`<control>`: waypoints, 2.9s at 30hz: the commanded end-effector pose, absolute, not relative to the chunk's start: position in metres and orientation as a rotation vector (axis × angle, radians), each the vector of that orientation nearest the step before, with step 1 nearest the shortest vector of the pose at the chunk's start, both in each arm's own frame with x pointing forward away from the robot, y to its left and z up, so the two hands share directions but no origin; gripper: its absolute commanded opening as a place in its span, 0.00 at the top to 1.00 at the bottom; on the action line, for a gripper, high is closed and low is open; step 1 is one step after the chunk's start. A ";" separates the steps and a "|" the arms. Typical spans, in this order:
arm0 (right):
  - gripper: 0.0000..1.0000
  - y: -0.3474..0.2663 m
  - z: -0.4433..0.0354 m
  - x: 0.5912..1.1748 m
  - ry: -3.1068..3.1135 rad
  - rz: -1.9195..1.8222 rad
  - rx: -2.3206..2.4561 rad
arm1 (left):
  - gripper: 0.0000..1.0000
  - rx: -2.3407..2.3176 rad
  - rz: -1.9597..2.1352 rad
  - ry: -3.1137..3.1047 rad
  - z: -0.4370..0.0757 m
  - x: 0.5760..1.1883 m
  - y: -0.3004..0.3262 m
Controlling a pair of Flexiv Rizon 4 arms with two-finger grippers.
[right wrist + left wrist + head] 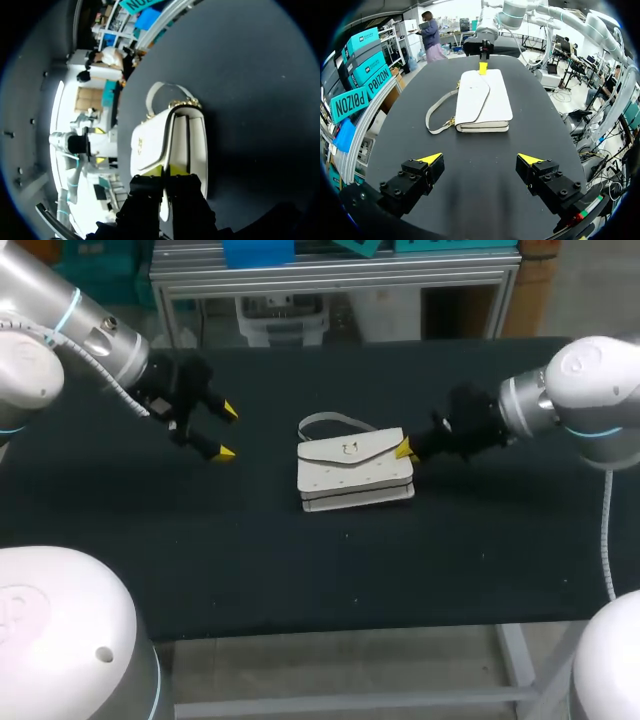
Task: Pick up the bag, open it, inspect its contents, close it, and place it on the opposite side
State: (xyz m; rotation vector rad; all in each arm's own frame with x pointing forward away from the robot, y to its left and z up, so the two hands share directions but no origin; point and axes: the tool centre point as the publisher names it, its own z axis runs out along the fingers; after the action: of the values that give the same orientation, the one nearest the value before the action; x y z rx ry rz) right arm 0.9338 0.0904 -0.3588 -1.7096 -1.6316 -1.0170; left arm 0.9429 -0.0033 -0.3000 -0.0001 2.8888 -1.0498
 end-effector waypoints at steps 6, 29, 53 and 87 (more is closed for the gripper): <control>1.00 0.115 -0.368 0.939 -1.615 -1.087 -1.669 | 0.00 0.001 -1.054 2.886 -0.301 0.943 -0.003; 0.00 0.117 -0.374 0.915 -1.645 -0.960 -1.550 | 0.00 0.001 -1.054 2.886 -0.301 0.943 -0.003; 0.00 0.078 -0.283 0.874 -2.396 -0.949 -1.579 | 0.00 0.001 -1.054 2.886 -0.301 0.943 -0.003; 0.00 0.086 -0.293 0.841 -3.409 -0.804 -0.535 | 0.00 0.541 -0.952 2.732 -0.286 0.928 -0.038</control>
State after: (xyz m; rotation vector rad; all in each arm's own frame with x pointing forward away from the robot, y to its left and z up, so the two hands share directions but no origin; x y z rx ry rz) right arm 0.8516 0.0912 -0.2886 -0.6913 -3.1008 -0.7731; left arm 0.9295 -0.0319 -0.2876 0.5147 2.7313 -0.9605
